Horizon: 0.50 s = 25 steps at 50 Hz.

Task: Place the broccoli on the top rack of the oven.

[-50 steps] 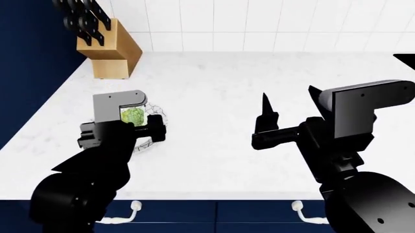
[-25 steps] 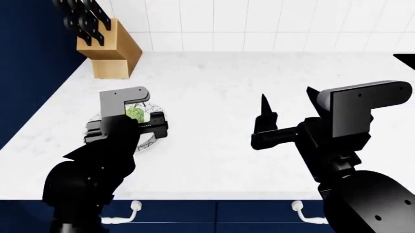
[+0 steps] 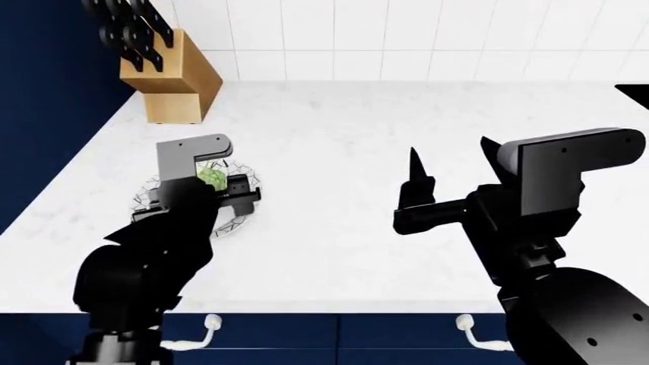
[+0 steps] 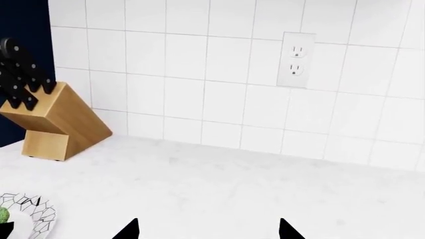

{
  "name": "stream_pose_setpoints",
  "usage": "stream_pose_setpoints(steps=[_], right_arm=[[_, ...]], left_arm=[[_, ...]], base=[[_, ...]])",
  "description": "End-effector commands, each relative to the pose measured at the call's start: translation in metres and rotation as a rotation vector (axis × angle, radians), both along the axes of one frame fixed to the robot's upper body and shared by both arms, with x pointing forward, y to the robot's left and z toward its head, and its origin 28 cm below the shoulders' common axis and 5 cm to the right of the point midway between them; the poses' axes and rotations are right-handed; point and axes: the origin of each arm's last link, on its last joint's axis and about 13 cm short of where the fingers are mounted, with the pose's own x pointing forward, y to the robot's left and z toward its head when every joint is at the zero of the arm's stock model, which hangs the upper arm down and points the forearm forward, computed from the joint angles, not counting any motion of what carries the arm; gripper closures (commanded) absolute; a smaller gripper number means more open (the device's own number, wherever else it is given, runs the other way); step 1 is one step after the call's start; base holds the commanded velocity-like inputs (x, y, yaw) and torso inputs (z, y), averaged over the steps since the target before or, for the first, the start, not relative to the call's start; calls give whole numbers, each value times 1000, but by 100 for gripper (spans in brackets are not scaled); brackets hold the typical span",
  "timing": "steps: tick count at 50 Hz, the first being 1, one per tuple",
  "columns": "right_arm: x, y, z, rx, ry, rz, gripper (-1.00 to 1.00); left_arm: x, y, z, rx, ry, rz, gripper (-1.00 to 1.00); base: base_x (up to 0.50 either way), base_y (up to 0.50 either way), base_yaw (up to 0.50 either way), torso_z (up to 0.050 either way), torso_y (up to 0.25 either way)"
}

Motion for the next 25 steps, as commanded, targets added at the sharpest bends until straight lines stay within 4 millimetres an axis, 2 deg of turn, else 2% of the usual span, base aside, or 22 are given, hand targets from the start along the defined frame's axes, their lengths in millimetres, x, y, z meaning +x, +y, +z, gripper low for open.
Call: stream_pose_setpoints(steps=[1, 8, 18, 22, 23, 25], right_arm=[[0, -1, -1, 2, -5, -2, -100], [-1, 0, 1, 7, -12, 1, -100], [-4, 0, 2, 0, -34, 4, -100], [-5, 1, 5, -3, -50, 3, -100], [-5, 1, 7, 80, -68, 24, -100], [-5, 1, 6, 25, -66, 10, -100]], left_arm=[[-9, -2, 6, -25, -16, -10, 100], [-18, -1, 20, -35, -61, -14, 100], [-32, -2, 25, -35, -121, -41, 100], [-48, -2, 30, -22, -184, -73, 100], [-53, -2, 33, -22, -200, -76, 100], [-60, -3, 35, -30, -217, -85, 100]], base=[[0, 0, 0, 0, 0], [0, 0, 0, 0, 0], [0, 0, 0, 0, 0], [0, 0, 0, 0, 0], [0, 0, 0, 0, 0], [0, 0, 0, 0, 0]])
